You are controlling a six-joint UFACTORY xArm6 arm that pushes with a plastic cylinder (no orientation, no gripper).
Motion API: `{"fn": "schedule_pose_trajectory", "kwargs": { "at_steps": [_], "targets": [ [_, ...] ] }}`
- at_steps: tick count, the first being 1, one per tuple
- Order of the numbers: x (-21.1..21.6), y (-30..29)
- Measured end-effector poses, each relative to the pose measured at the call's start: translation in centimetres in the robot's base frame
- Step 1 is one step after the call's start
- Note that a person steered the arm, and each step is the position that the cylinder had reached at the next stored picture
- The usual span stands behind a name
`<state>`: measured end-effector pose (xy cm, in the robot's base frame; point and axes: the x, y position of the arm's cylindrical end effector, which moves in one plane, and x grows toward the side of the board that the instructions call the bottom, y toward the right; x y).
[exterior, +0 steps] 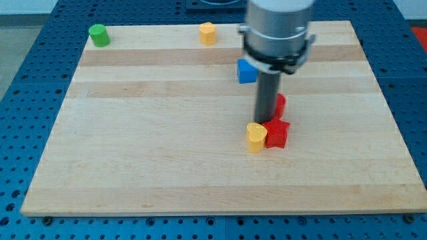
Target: Push the red circle to the right of the green star
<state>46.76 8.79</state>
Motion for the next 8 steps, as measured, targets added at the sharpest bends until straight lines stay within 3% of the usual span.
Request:
{"fn": "schedule_pose_trajectory", "kwargs": {
  "at_steps": [1,3,5,7,8],
  "targets": [
    [-0.7,2.2],
    [-1.4,-1.6],
    [-7.2,4.4],
    [-4.7,1.4],
    [-2.6,2.5]
  ]
}}
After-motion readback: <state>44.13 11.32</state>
